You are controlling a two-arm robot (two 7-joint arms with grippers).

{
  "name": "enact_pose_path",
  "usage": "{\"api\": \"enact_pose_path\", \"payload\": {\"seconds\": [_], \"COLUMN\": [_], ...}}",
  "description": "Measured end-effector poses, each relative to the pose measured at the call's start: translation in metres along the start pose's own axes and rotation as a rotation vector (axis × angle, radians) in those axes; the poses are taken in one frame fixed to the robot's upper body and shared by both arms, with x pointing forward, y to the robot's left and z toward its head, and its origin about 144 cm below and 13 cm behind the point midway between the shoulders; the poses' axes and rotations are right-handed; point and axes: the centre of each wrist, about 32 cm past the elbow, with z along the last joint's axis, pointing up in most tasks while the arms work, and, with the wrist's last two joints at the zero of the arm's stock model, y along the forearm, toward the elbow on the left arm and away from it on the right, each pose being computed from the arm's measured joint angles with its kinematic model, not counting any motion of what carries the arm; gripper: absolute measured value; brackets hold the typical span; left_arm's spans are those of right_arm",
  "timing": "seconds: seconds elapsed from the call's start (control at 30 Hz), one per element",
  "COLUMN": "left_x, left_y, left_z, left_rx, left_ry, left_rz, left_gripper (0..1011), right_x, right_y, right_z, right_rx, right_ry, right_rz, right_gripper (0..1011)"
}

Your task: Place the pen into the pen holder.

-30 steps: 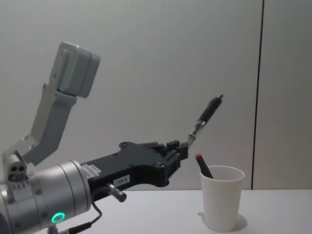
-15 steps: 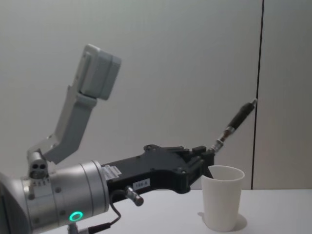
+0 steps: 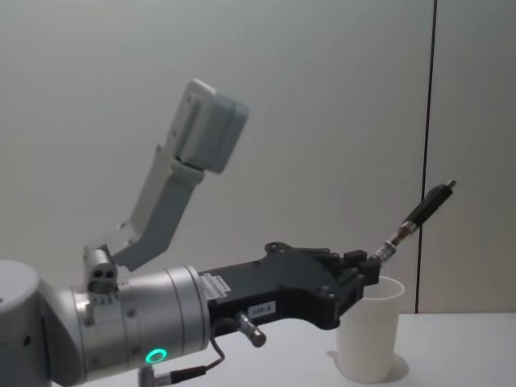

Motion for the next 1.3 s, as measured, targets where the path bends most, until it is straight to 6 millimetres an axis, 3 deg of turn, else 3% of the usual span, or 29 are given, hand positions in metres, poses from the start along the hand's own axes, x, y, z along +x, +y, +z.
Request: {"api": "enact_pose_path", "payload": {"seconds": [0.63,1.3], "left_x": [-0.01,-0.005], "left_y": [-0.015,-0.025], "left_z": [0.003,0.006], "left_rx": [0.011,-0.016], "left_ry": [-0.086,-0.088], "left_rz": [-0.013,-0.076], "left_gripper": [129,127], "right_x": [0.0,0.0], "right_y": [0.0,0.0], "right_z": [0.0,0.0], "right_rx": [0.0,0.0], "right_ry": [0.0,0.0], "right_rz": [0.0,0.0], "right_gripper": [1002,1002]}}
